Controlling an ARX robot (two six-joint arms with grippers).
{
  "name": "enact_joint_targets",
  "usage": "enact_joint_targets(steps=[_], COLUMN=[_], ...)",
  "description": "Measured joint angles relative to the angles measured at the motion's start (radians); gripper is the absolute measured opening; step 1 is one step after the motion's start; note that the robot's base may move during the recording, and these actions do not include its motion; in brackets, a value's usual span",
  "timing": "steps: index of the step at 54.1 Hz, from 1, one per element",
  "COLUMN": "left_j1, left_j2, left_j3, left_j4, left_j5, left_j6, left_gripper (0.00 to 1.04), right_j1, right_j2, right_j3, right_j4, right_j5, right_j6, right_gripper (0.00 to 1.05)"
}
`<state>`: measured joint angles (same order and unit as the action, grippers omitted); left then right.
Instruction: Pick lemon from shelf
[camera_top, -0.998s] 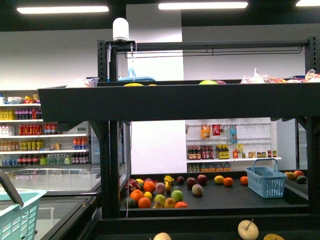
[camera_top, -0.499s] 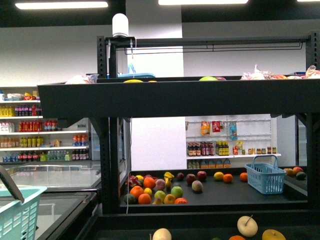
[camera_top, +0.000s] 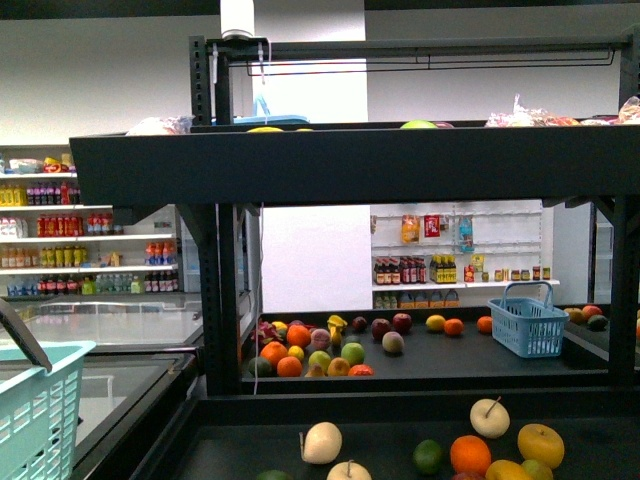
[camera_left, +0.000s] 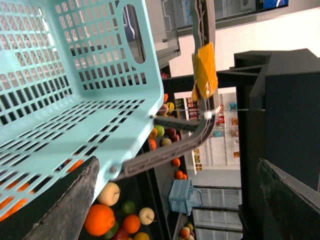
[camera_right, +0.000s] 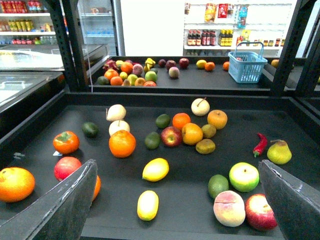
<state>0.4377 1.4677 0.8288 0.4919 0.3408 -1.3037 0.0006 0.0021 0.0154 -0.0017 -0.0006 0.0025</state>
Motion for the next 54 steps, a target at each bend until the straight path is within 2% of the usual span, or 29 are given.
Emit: enact_joint_targets(steps=[14, 43, 49, 54], left_j1=[-0.042, -0.076, -0.08, -0.082], left_j2=[0.246, 0.463, 0.469, 0.473], left_j3=[0.293, 0.537, 0.549, 0.555], left_j4=[0.0, 0.015, 0.014, 0.012], left_j5=[-0.002, -0.054, -0.064, -0.069], left_j6=[-0.028, -0.029, -0.028, -0.027], left_gripper=[0.97, 0.97, 0.8, 0.62], right_j1=[0.0, 0.0, 0.0, 0.0], right_j2=[0.0, 0.0, 0.0, 0.0], right_j3=[0.0, 0.0, 0.0, 0.0], right_j4=[0.0, 0.0, 0.0, 0.0], right_j5=[0.0, 0.0, 0.0, 0.0], right_j6=[0.0, 0.0, 0.0, 0.0], right_gripper=[0.97, 0.97, 0.97, 0.97])
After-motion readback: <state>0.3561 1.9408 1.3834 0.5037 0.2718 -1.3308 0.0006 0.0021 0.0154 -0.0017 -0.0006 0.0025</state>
